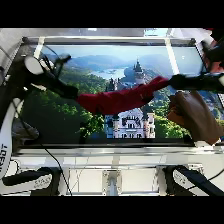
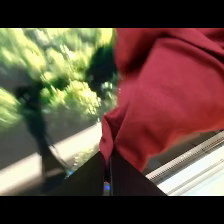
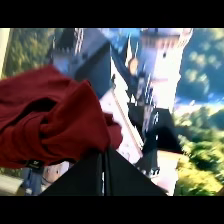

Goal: Fold the shirts.

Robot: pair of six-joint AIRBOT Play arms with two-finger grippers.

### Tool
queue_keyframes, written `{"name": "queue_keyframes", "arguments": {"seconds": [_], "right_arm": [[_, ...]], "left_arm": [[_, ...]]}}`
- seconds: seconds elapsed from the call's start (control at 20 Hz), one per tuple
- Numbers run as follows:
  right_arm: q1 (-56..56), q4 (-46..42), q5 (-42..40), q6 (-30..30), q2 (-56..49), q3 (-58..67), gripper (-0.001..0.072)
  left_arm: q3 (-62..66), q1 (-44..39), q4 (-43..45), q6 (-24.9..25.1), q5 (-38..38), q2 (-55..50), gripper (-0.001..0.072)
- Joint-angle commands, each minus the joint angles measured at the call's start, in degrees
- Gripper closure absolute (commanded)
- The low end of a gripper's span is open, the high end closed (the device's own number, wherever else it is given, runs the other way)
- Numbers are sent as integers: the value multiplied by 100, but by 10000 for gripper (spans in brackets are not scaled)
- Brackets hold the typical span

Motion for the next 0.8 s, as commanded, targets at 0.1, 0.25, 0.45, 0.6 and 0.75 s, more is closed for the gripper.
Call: {"name": "queue_keyframes", "arguments": {"seconds": [0.1, 0.25, 0.45, 0.6, 0.75], "right_arm": [[673, 81, -1248, 0, -1180, -863, 684], [911, 81, -2114, 0, -1534, -863, 517], [688, -20, -1637, -7, -1375, -452, 305], [485, -361, 48, -59, -1244, -282, 305], [485, -396, 975, -468, -1248, -780, 305]], "left_arm": [[-1226, -2, -588, 4, 1248, -372, 696], [-1215, -2, -632, 4, 1674, -428, 696], [-1207, -2, -625, 7, 1720, -428, 696], [-1207, -2, -627, 7, 1731, -428, 696], [-1207, -2, -627, 4, 1727, -428, 696]]}}
